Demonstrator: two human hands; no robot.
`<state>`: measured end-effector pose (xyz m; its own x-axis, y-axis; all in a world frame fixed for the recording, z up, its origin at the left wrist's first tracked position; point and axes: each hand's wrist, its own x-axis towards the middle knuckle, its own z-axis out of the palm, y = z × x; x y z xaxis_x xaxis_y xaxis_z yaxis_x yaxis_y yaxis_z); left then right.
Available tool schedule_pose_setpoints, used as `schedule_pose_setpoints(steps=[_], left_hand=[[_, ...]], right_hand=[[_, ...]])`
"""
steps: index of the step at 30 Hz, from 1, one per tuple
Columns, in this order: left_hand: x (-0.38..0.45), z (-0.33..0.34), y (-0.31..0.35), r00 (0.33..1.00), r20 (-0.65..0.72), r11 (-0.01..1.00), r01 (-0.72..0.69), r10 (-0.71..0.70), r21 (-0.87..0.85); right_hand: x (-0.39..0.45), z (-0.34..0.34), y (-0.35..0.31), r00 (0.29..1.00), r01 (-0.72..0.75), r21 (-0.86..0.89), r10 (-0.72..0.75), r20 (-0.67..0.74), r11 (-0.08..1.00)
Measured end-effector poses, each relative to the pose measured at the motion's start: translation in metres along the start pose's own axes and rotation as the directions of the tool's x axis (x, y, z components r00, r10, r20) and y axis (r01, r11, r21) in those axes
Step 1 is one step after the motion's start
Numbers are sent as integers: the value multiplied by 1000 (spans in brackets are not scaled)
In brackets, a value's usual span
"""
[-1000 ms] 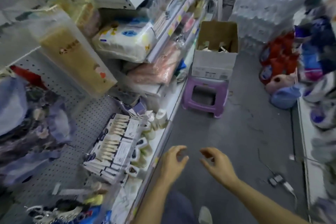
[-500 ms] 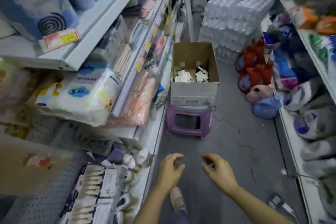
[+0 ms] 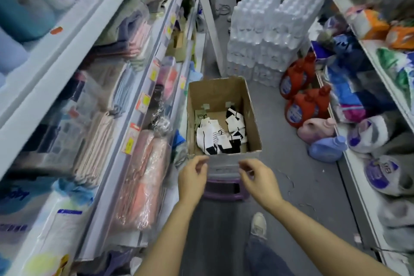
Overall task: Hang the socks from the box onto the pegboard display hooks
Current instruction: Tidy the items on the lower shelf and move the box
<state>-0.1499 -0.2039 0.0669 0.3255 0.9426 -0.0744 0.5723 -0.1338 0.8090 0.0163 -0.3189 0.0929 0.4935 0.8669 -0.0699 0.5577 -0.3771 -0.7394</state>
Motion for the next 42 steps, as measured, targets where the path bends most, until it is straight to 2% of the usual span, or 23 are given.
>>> schedule_pose_setpoints(steps=[5,9,14,17,23,25,28,30,33,35,38,40,42], left_hand=[[90,31,12,995,-2,995,99,-99,27],[147,61,-7,961,95,945,231,-259,231],[195,100,-49,835,176,820,431,-521,377],[221,119,-69,769,174,749,501,-615,434],[267,147,-89,683,133,677,642,-718,360],[270,150,-89,706,103,676,610,-701,414],[267,146,-78,787,70,689,490,-613,535],[264,142,-71,841,55,726,430,-538,536],[259,131,-59,897,-8,799,397,-441,452],[256,127,-51,900,-63,822,421,-432,384],[239,119,-40,869,-105,827,493,-484,270],[224,114,-38,839,-120,808,544,-531,227],[206,110,-37,809,-115,778,587,-577,225]], right_hand=[[82,-19,9,994,72,-47,-68,81,996],[132,-16,14,991,43,-89,-32,129,995],[174,11,26,968,42,-182,5,250,982],[188,31,38,948,4,-250,76,310,968],[210,64,60,873,-78,-361,238,425,929],[216,73,66,838,-107,-408,303,454,907],[224,84,73,798,-154,-459,384,465,875],[230,92,77,777,-197,-480,434,455,855],[241,106,81,770,-265,-478,482,418,838],[253,116,84,781,-297,-445,483,395,844],[271,128,85,801,-310,-383,456,388,870],[286,138,89,781,-288,-419,465,417,861],[298,146,95,730,-271,-500,514,450,822]])
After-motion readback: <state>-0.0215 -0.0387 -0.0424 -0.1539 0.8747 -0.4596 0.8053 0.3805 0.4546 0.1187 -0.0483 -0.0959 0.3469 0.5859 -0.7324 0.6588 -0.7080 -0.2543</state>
